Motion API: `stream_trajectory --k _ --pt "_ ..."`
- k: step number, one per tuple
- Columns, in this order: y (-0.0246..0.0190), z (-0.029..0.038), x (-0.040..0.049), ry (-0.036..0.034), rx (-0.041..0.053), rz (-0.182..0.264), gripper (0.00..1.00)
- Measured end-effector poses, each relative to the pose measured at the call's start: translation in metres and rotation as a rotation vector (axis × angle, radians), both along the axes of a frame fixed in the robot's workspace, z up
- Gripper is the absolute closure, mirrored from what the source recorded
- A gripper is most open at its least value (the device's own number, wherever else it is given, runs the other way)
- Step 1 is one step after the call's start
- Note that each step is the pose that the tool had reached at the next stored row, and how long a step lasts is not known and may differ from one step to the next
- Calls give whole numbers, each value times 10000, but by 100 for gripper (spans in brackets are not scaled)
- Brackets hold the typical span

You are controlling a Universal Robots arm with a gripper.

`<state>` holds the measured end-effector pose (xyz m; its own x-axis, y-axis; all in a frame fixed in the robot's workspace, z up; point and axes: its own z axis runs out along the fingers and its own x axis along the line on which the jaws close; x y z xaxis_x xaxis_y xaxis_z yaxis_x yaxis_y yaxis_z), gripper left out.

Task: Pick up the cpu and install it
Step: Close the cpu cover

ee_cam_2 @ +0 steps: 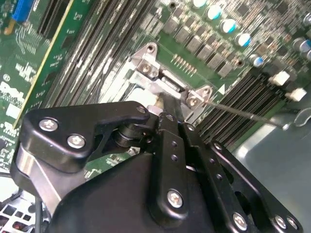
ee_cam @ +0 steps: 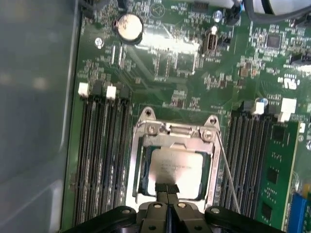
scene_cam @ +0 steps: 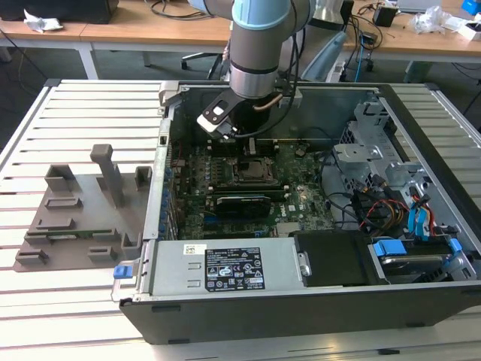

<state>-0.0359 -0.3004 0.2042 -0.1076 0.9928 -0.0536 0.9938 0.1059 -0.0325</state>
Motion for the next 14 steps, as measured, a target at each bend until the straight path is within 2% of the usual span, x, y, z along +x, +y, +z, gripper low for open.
stream_trajectory --k 3,5,11,14 --pt "-1 40 65 28 -6 -2 89" --pt "-1 119 105 55 -6 -2 89" --pt "-1 327 116 61 -40 -2 89" --pt "-1 403 117 60 -79 0 89"
